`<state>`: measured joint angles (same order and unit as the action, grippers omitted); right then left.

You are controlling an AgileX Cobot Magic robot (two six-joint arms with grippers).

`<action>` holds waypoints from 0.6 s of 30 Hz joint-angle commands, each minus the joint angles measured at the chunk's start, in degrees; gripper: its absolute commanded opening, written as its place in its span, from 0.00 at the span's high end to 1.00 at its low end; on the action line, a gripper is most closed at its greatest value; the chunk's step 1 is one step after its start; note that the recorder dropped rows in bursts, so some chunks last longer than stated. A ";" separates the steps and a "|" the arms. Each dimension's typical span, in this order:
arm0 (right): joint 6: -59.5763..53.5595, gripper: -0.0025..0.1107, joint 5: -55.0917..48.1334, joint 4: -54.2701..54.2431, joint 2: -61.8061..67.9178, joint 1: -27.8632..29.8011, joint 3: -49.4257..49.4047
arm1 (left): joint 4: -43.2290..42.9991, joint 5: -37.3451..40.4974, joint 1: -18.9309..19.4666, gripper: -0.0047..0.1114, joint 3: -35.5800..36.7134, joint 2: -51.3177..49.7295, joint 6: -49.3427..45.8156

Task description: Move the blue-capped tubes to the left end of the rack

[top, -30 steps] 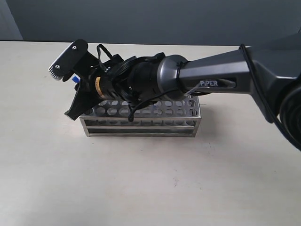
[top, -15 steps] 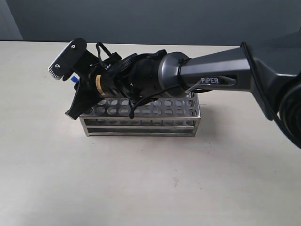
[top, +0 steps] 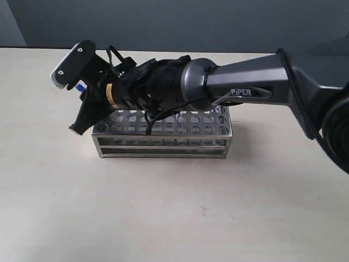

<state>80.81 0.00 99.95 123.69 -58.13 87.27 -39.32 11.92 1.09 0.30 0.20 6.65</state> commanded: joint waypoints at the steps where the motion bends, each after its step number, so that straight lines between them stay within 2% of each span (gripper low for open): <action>1: 0.12 0.98 4.39 0.00 -6.30 -1.31 1.61 | 0.04 -0.39 -0.13 0.95 -0.30 -0.20 0.28; 14: 0.37 0.98 4.15 0.00 -6.17 -1.31 1.61 | 0.04 -0.39 -0.13 0.95 -0.30 -0.20 0.28; 18: 4.47 0.98 1.31 -3.04 -6.66 -1.31 1.61 | 0.04 -0.39 -0.13 0.95 -0.30 -0.20 0.28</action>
<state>83.42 3.59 98.93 117.64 -59.59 89.01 -39.32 11.92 1.09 0.30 0.20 6.65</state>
